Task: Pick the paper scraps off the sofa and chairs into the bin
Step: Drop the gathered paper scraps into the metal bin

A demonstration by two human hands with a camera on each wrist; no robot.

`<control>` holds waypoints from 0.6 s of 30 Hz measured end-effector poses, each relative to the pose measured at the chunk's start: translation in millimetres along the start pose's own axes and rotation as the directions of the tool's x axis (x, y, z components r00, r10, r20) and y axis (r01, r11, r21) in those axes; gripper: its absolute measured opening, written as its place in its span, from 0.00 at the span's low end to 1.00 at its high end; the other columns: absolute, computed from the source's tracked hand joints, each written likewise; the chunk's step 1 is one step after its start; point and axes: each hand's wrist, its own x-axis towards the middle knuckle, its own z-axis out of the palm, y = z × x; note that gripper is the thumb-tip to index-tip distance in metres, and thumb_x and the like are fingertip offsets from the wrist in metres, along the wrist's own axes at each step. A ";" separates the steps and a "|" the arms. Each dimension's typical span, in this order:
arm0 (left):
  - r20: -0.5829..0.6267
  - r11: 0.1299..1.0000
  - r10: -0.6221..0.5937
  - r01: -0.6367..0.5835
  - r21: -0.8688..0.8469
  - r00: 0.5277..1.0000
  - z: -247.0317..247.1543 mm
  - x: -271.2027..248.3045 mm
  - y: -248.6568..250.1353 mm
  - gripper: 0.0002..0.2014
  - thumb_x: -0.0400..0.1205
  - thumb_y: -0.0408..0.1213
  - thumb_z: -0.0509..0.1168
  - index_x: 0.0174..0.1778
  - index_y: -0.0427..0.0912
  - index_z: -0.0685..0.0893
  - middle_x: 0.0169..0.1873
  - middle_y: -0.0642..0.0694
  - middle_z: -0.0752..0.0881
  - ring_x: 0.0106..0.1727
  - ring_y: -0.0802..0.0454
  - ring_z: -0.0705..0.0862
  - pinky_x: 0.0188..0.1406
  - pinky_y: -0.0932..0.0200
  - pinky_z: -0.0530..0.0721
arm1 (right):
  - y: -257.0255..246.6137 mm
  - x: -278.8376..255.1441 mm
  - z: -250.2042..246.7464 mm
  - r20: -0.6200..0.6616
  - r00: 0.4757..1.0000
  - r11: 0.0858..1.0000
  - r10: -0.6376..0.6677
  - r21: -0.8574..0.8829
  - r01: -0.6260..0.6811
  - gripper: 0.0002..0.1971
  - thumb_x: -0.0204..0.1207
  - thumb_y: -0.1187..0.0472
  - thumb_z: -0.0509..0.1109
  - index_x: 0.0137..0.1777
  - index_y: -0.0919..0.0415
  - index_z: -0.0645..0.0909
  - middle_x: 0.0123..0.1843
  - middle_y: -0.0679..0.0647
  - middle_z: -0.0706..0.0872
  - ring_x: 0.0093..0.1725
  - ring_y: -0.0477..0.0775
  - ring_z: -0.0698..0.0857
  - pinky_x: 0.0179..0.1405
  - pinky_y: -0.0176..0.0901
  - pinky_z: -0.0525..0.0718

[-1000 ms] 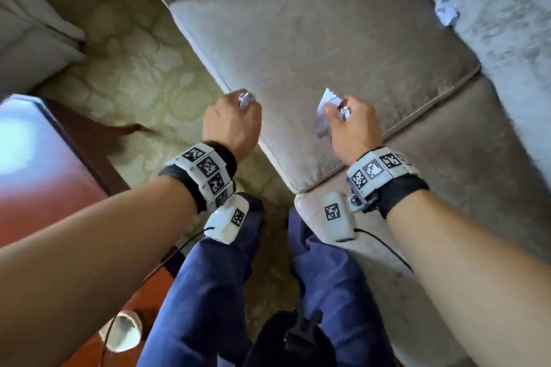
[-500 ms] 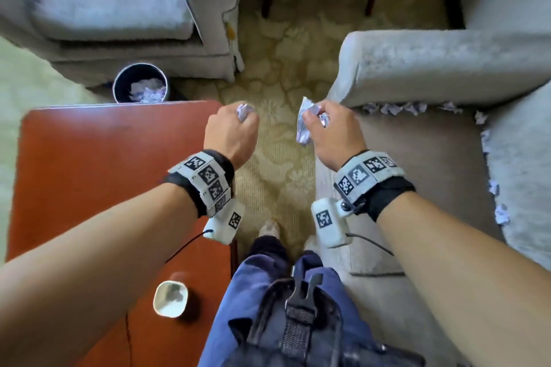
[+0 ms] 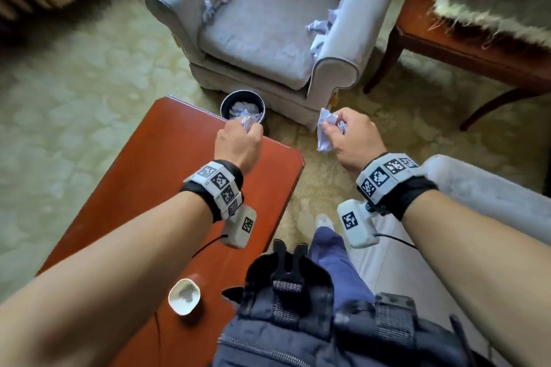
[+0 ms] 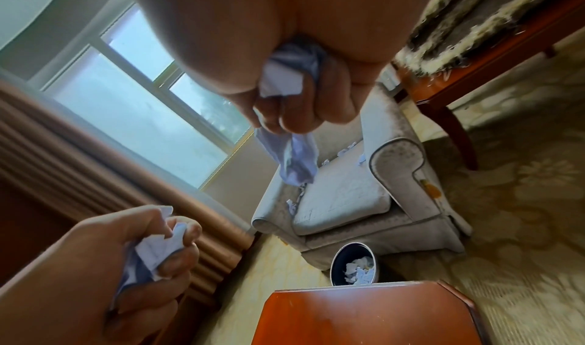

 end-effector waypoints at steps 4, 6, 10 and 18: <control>-0.049 0.998 -0.060 0.060 -0.006 0.997 5.5 20.6 20.4 0.13 0.73 0.44 0.54 0.30 0.37 0.71 0.26 0.43 0.73 0.29 0.43 0.70 0.29 0.50 0.66 | -2.4 48.7 -17.0 0.135 0.989 0.997 -0.053 -0.043 0.060 0.07 0.82 0.52 0.63 0.46 0.53 0.76 0.44 0.53 0.84 0.49 0.62 0.81 0.48 0.46 0.75; -0.051 0.996 -0.091 0.091 0.004 0.995 8.0 29.4 32.0 0.12 0.73 0.44 0.53 0.30 0.39 0.71 0.26 0.43 0.73 0.28 0.43 0.70 0.29 0.51 0.67 | -4.2 69.8 -30.3 0.188 0.979 0.992 -0.074 -0.089 0.092 0.08 0.83 0.51 0.61 0.47 0.53 0.75 0.46 0.54 0.83 0.49 0.61 0.78 0.48 0.44 0.72; -0.153 0.991 -0.126 0.119 -0.058 0.980 -15.6 45.2 48.4 0.16 0.72 0.45 0.52 0.32 0.33 0.73 0.26 0.44 0.74 0.28 0.45 0.71 0.29 0.54 0.68 | -27.6 114.3 -51.2 0.287 0.951 0.974 -0.116 -0.156 0.165 0.09 0.84 0.50 0.60 0.48 0.54 0.75 0.49 0.57 0.84 0.53 0.64 0.81 0.48 0.45 0.72; -0.311 0.970 -0.240 0.218 -0.104 0.920 -96.6 74.4 28.4 0.11 0.79 0.42 0.54 0.30 0.45 0.69 0.27 0.48 0.72 0.28 0.48 0.69 0.27 0.56 0.64 | -148.6 170.1 0.7 0.375 0.863 0.876 -0.339 -0.209 0.435 0.06 0.84 0.57 0.61 0.47 0.57 0.76 0.44 0.57 0.79 0.45 0.60 0.80 0.42 0.43 0.68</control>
